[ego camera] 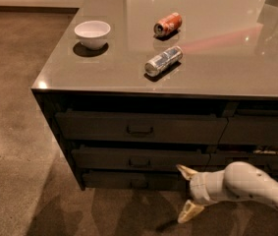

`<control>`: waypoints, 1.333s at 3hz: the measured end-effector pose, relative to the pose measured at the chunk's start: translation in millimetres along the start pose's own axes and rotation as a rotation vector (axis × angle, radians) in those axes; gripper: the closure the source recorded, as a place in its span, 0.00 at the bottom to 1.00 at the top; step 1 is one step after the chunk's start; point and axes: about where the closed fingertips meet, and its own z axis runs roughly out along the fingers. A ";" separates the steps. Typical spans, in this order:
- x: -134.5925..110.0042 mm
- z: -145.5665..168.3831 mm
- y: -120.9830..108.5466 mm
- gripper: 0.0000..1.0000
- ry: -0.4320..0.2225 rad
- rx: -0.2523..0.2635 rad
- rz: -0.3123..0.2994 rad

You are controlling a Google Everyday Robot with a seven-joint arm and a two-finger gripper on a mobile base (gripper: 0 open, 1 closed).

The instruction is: Open middle drawer

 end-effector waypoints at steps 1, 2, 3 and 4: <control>-13.4 34.1 -9.2 0.00 -0.023 0.067 -0.095; -16.2 59.2 -36.6 0.00 0.002 0.114 -0.153; -10.9 97.6 -72.6 0.00 0.045 0.123 -0.174; 3.1 124.5 -99.7 0.00 0.075 0.111 -0.172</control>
Offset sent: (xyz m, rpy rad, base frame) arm 0.1056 0.0763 -0.0518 -0.1038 -0.2505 0.1188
